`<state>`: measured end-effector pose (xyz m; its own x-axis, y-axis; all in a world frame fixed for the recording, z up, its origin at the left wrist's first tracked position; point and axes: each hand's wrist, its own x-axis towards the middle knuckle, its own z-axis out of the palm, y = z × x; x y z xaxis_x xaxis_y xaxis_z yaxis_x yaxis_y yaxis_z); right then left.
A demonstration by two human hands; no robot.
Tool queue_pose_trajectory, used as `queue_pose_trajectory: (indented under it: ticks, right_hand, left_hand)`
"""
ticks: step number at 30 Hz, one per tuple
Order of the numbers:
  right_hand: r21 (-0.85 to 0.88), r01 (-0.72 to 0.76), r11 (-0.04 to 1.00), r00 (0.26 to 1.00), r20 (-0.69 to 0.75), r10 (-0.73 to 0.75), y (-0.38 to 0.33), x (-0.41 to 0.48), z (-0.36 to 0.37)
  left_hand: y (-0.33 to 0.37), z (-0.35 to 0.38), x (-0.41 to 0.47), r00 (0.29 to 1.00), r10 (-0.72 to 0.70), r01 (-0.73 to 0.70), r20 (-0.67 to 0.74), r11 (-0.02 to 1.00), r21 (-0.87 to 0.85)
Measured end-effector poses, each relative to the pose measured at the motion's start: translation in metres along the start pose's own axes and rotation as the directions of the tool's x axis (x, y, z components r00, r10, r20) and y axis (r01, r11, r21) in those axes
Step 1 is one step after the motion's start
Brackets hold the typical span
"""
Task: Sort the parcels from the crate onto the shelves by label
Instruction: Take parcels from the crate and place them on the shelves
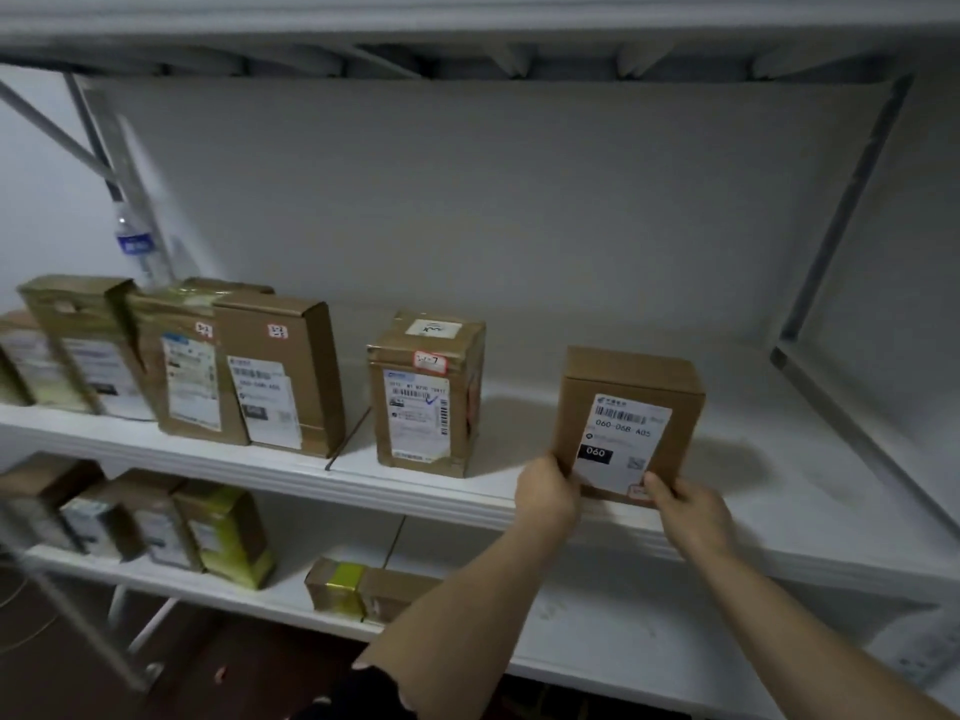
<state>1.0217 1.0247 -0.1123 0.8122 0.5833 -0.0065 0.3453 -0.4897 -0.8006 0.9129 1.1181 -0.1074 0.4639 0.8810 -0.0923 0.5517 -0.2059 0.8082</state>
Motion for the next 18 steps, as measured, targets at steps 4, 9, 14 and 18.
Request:
queue_pose_trajectory:
  ticks: [4, 9, 14, 18]
  right_hand:
    - [0.113, -0.048, 0.992, 0.998, 0.037, 0.044, -0.004, 0.013, 0.006]
    - [0.168, -0.075, 0.983, 0.996, 0.055, 0.067, -0.005, 0.015, 0.012]
    - [0.115, -0.100, 0.988, 0.995, 0.025, 0.098, 0.005, 0.009, 0.019]
    - [0.123, -0.088, 0.989, 0.996, 0.022, 0.086, 0.008, -0.008, 0.015]
  left_hand:
    - [0.003, -0.003, 0.009, 0.999, -0.027, 0.027, 0.024, 0.999, -0.022]
    - [0.005, -0.008, 0.004, 0.998, -0.030, 0.032, 0.053, 0.999, -0.039]
    - [0.002, -0.010, -0.010, 0.997, -0.035, 0.035, 0.063, 0.999, 0.011]
    - [-0.001, -0.015, -0.023, 0.999, -0.041, 0.041, 0.007, 0.997, 0.067]
